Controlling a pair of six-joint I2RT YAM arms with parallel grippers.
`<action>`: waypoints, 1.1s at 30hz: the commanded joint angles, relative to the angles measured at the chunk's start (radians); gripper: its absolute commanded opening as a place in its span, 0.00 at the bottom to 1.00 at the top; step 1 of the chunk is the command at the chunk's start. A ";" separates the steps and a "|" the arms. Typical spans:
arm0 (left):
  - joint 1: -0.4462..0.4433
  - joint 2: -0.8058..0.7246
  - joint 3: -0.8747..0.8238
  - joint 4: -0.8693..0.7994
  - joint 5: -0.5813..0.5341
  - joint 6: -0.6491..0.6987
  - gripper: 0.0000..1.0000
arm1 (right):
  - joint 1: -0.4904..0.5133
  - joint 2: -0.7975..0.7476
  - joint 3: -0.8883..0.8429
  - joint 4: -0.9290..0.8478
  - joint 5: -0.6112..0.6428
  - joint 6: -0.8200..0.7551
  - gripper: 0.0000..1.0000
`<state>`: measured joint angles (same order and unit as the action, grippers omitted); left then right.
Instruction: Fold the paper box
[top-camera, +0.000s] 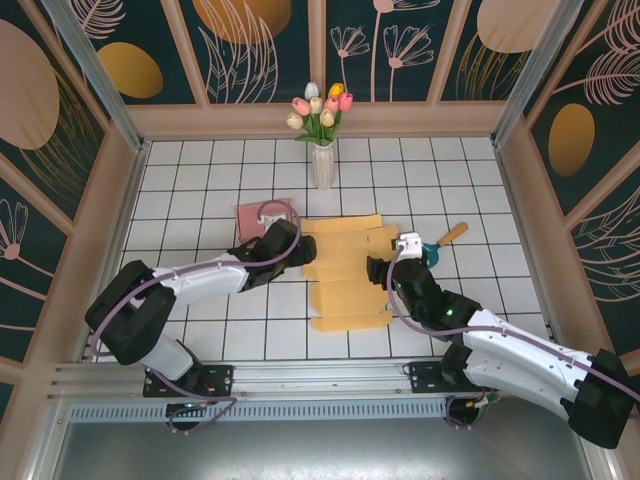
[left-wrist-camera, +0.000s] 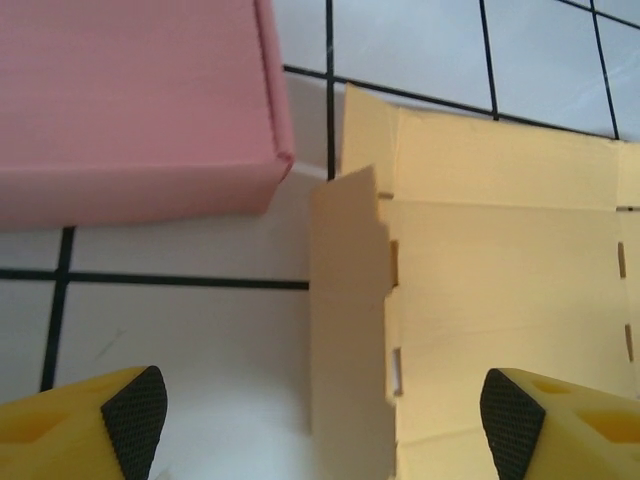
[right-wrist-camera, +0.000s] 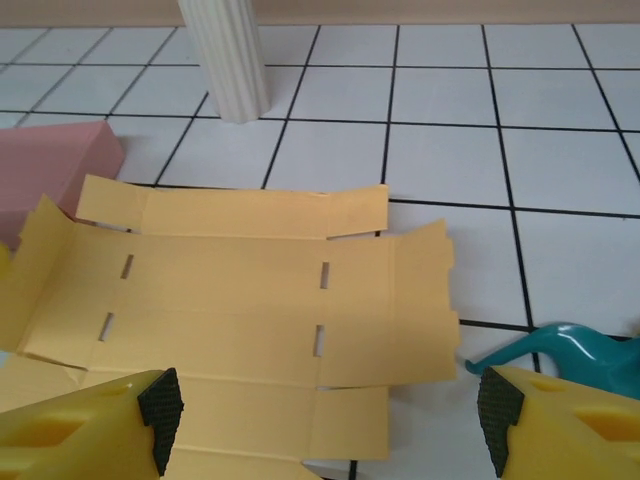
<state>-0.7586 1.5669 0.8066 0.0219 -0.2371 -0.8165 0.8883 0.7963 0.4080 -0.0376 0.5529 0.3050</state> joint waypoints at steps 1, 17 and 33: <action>-0.003 0.061 0.075 -0.011 -0.035 -0.001 0.84 | -0.008 -0.008 -0.012 0.108 -0.053 0.024 0.80; -0.004 0.191 0.102 0.074 0.011 0.080 0.31 | -0.017 0.040 -0.011 0.146 -0.175 -0.059 0.83; -0.004 -0.272 -0.297 0.682 0.059 0.487 0.00 | -0.104 0.413 0.726 -0.395 -0.570 -0.833 0.88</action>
<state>-0.7597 1.3483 0.5884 0.4690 -0.1871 -0.4377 0.7956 1.1782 1.0225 -0.2070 0.1085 -0.2577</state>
